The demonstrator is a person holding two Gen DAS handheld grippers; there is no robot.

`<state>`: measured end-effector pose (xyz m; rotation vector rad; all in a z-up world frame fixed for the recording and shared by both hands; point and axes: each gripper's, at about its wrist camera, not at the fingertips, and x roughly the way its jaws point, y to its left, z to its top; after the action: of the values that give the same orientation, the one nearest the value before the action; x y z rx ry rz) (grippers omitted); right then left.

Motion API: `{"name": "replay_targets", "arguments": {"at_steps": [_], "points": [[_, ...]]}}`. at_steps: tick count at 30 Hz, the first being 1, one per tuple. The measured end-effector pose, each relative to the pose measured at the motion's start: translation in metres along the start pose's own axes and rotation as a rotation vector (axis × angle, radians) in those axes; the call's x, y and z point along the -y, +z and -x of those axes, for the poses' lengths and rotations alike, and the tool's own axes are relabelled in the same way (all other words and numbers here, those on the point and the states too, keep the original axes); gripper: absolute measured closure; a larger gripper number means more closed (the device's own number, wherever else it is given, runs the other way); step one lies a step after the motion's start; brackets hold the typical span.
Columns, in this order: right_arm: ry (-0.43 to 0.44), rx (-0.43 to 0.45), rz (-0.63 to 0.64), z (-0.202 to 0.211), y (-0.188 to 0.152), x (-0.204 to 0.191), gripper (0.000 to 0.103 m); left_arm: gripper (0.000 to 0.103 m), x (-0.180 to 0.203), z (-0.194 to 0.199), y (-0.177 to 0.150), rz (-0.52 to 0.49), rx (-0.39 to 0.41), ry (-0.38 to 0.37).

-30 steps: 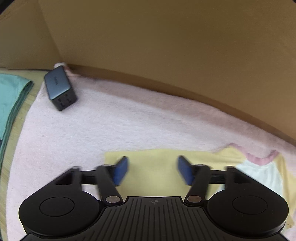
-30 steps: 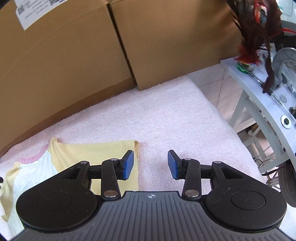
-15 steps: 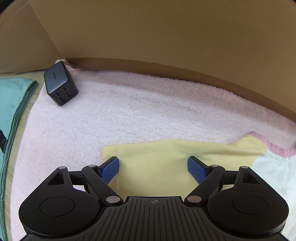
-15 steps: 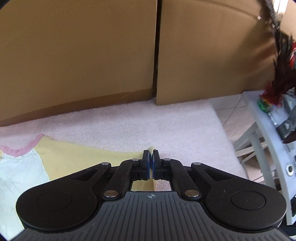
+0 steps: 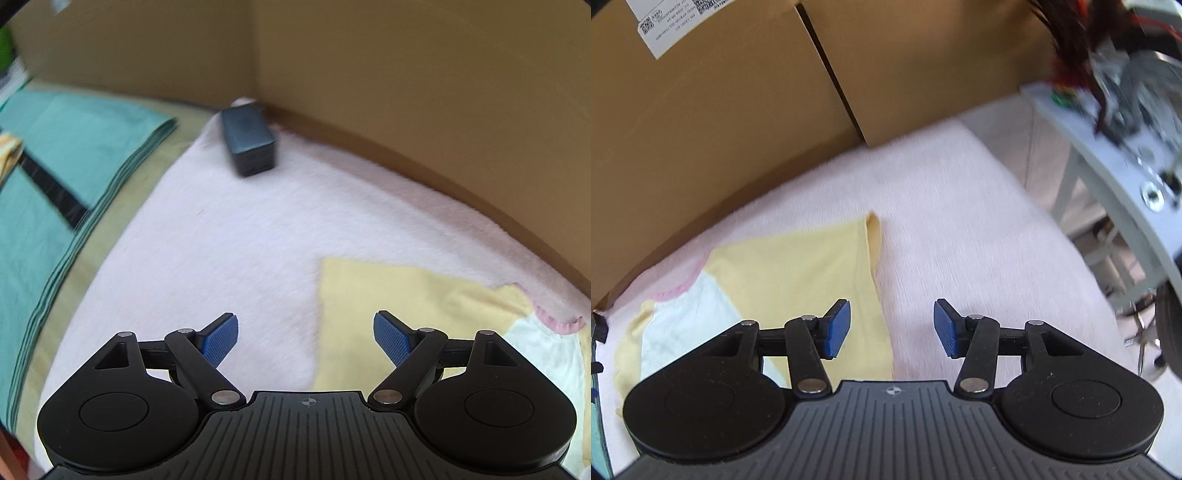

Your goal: Fold clothes

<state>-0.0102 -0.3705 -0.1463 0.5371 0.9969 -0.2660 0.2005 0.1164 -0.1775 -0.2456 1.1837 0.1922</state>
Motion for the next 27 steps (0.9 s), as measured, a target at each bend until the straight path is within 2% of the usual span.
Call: {"name": "replay_targets", "arguments": {"at_steps": [3, 9, 14, 17, 18, 19, 20, 22, 25, 27], "points": [[0.005, -0.019, -0.038, 0.004, -0.019, 0.000, 0.048, 0.013, -0.008, -0.008, -0.011, 0.010, -0.057, 0.012], [0.024, -0.042, -0.082, -0.001, -0.034, -0.005, 0.048, 0.011, 0.009, -0.028, -0.026, -0.013, -0.144, 0.009], [0.029, -0.051, -0.132, -0.013, -0.034, -0.011, 0.046, 0.010, 0.021, -0.030, -0.029, -0.066, -0.107, 0.043], [0.027, -0.024, -0.138, -0.018, -0.029, -0.017, 0.047, 0.026, 0.022, -0.027, -0.027, -0.106, -0.091, 0.053], [0.026, -0.017, -0.132, -0.020, -0.028, -0.019, 0.049, 0.030, 0.022, -0.026, -0.026, -0.118, -0.089, 0.054], [0.019, -0.007, -0.123, -0.021, -0.028, -0.021, 0.066, 0.033, 0.022, -0.025, -0.025, -0.129, -0.089, 0.053], [0.000, 0.008, -0.111, -0.018, -0.029, -0.022, 0.096, 0.036, 0.022, -0.025, -0.024, -0.140, -0.088, 0.053], [-0.025, 0.032, -0.120, -0.016, -0.032, -0.020, 0.096, 0.040, 0.021, -0.023, -0.023, -0.143, -0.080, 0.056], [-0.054, 0.065, -0.140, -0.012, -0.038, -0.015, 0.095, 0.040, 0.017, -0.023, -0.020, -0.132, -0.056, 0.079], [-0.105, 0.087, -0.174, -0.007, -0.040, -0.008, 0.086, 0.038, 0.011, -0.025, -0.018, -0.124, -0.035, 0.113]]}}
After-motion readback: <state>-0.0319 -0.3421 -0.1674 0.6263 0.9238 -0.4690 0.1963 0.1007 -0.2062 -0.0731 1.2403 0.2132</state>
